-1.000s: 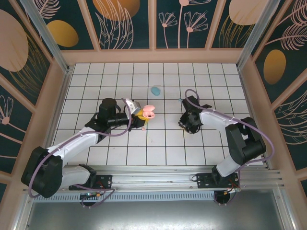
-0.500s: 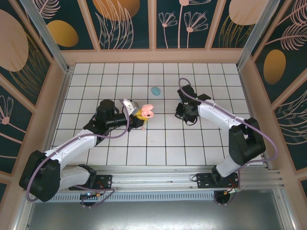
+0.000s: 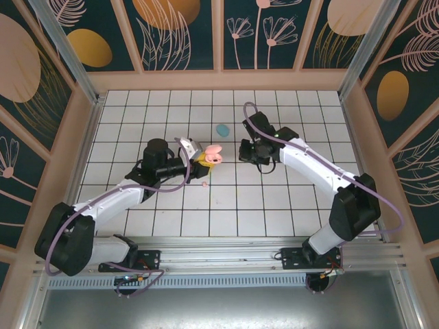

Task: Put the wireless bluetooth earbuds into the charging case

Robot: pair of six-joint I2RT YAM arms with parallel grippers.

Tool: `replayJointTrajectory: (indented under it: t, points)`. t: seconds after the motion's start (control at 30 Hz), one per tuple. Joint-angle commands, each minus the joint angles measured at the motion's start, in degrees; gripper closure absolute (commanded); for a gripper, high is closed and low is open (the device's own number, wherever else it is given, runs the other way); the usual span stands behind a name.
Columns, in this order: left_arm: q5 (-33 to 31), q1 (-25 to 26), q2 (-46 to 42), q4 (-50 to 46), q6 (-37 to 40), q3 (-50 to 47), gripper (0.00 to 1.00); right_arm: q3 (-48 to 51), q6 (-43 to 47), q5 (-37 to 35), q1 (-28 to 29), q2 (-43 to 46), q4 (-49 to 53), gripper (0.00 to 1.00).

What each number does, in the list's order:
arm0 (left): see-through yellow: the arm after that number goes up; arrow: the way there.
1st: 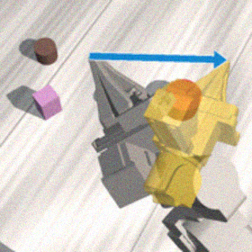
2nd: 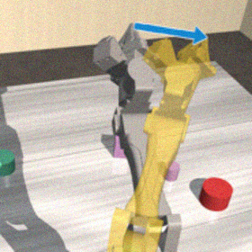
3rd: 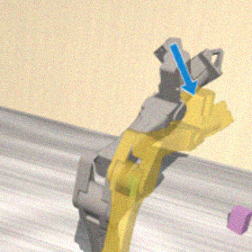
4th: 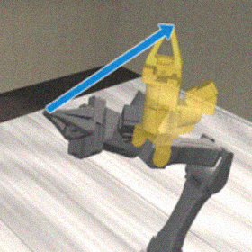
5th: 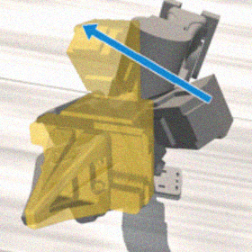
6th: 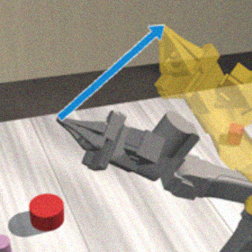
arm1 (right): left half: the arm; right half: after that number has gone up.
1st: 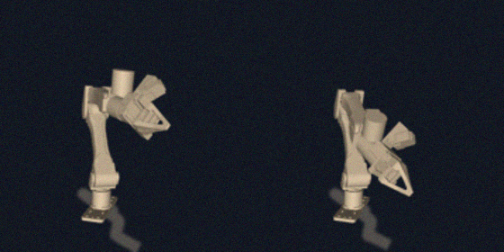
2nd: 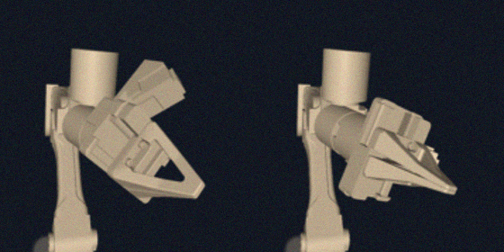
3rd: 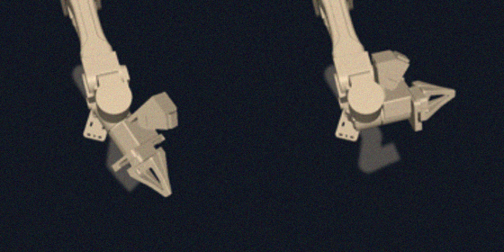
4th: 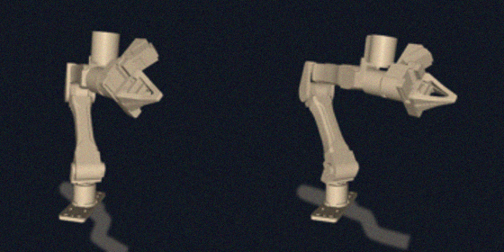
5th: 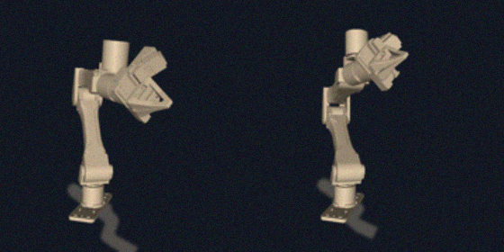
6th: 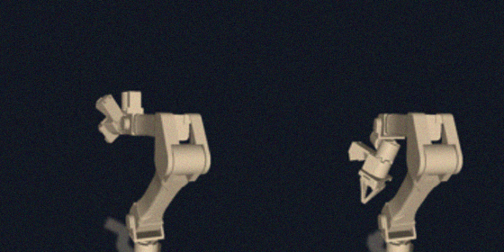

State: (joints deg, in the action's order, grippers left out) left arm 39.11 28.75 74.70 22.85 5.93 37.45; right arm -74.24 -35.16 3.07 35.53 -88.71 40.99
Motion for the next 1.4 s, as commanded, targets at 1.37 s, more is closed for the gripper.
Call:
replayJointTrajectory:
  t: [1.37]
  points:
    - [13.1, -0.3, 1.6, 0.2, -2.4, 4.6, 0.92, -9.7, 25.0, 1.4, 11.7, 5.4, 3.4, 0.99]
